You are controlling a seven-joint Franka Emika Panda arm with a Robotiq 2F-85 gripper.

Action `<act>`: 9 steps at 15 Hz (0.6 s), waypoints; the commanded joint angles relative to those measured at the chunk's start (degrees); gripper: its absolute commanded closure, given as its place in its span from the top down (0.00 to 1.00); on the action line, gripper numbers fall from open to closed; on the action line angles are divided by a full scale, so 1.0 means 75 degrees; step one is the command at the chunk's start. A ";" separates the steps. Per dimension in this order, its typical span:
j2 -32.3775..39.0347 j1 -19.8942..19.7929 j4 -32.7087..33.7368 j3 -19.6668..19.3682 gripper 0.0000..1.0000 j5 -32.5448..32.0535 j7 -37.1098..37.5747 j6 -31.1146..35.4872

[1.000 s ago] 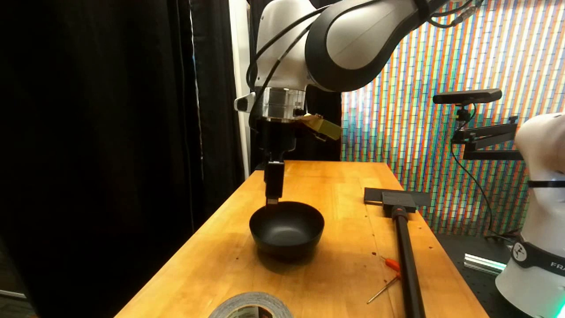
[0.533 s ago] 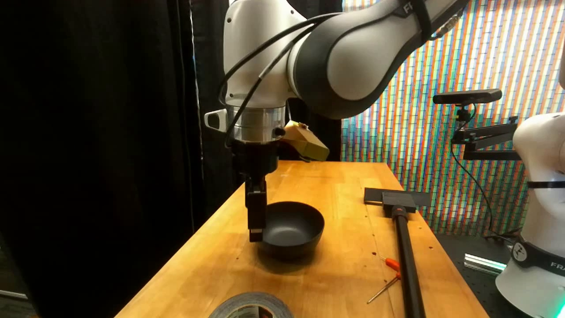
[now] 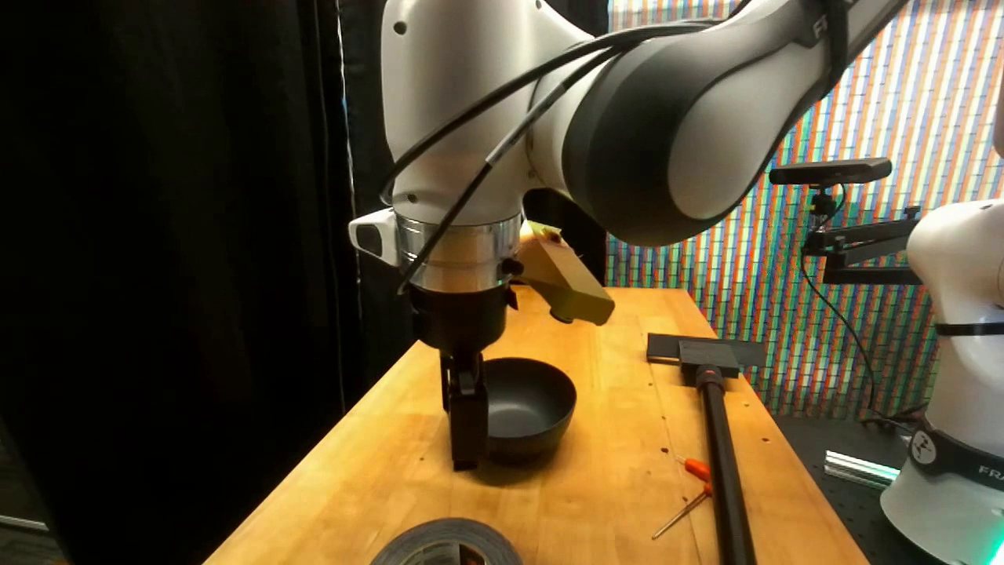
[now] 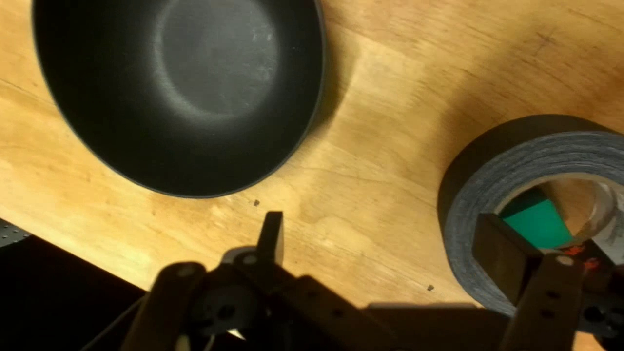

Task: Pick up the seal tape and put it on the right side of the table

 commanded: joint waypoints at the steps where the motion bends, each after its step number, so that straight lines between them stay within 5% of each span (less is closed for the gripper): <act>1: -0.0543 -0.0015 -0.0698 0.0160 1.00 0.0518 0.0129 0.0484; 9: -0.0865 0.0152 -0.1219 0.0492 1.00 0.0769 0.0444 0.0679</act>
